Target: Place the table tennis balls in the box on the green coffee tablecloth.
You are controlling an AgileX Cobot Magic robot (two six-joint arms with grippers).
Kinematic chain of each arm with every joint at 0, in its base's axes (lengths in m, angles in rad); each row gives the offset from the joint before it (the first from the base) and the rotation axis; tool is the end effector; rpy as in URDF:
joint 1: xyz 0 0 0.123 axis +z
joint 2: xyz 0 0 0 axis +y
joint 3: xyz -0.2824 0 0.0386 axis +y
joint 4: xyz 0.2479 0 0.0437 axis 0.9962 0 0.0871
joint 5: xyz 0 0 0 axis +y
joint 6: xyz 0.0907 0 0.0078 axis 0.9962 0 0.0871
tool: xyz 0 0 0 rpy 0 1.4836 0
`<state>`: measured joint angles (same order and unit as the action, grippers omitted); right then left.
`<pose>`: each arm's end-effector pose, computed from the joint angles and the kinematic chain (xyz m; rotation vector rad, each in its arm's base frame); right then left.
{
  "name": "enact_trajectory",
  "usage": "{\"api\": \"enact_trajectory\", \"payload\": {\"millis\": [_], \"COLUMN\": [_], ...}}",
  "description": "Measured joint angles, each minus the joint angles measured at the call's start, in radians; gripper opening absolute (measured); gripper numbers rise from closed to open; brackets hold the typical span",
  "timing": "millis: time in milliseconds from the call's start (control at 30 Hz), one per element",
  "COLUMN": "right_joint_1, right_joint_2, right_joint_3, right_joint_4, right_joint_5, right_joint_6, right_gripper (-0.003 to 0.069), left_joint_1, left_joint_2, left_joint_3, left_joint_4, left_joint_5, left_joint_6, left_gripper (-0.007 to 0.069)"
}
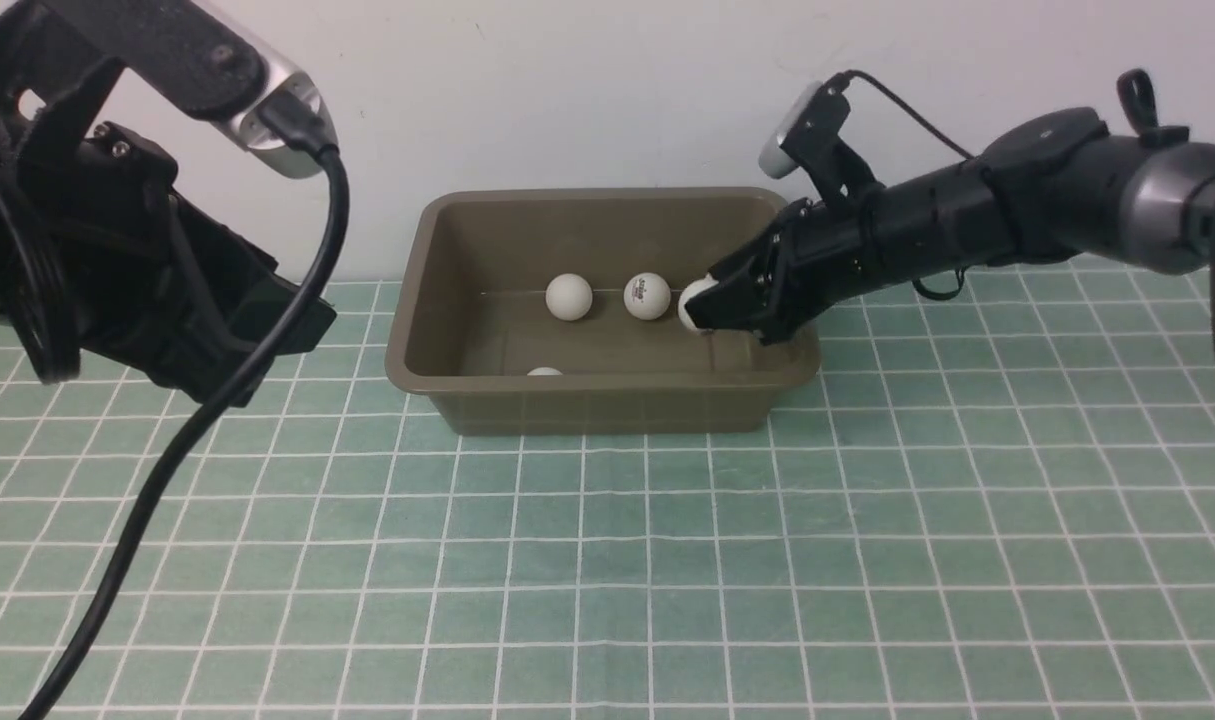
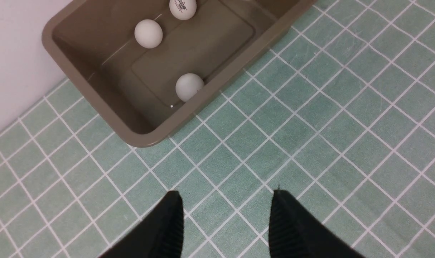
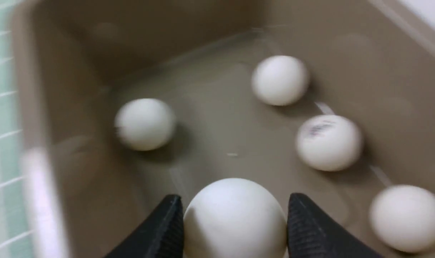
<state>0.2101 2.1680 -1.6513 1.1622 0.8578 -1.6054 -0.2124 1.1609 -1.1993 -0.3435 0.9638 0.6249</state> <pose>0.4469 0.1600 0.2007 -1.1948 1.8915 0.7076 0.2187 -0.0729 0.3871 0.8602 2.1891 -0.2304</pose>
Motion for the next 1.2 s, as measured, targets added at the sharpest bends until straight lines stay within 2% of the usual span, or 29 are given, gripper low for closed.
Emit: {"api": "enact_trajectory", "payload": {"millis": [167,400,500,767,833,967,1200], "right_joint_1": [0.000,-0.016,-0.055,-0.249,-0.257,-0.244,-0.240], "right_joint_2": [0.000,-0.007,-0.025,-0.057,-0.057,-0.027,0.014], "right_joint_3": [0.000,0.000,0.001,0.001,0.001,0.001,0.002], "right_joint_4": [-0.003,0.016,0.004,-0.037,-0.079,-0.166,-0.173], "right_joint_5": [-0.030,-0.039,-0.040,-0.024,0.004,0.051,0.022], "right_joint_6": [0.013,-0.001,-0.008,-0.016,-0.067,-0.258,-0.381], "right_gripper": [0.0342,0.0475,0.0477,0.0437,0.0430,0.0421,0.0420], "left_joint_1": [0.000,0.000,0.000,0.000,0.000,0.000,0.000], "left_joint_2": [0.000,0.000,0.000,0.000,0.000,0.000,0.000], "left_joint_3": [0.000,0.000,0.000,0.000,0.000,0.000,0.000], "left_joint_4": [0.000,0.000,0.000,-0.008,-0.019,-0.028,-0.037], "left_joint_5": [0.000,0.001,0.001,0.001,0.001,0.001,0.001], "left_joint_6": [0.000,0.000,0.000,0.000,0.000,0.000,0.000], "left_gripper": [0.0300,0.0300,0.0300,0.0300,0.0300,0.0300,0.0300]}}
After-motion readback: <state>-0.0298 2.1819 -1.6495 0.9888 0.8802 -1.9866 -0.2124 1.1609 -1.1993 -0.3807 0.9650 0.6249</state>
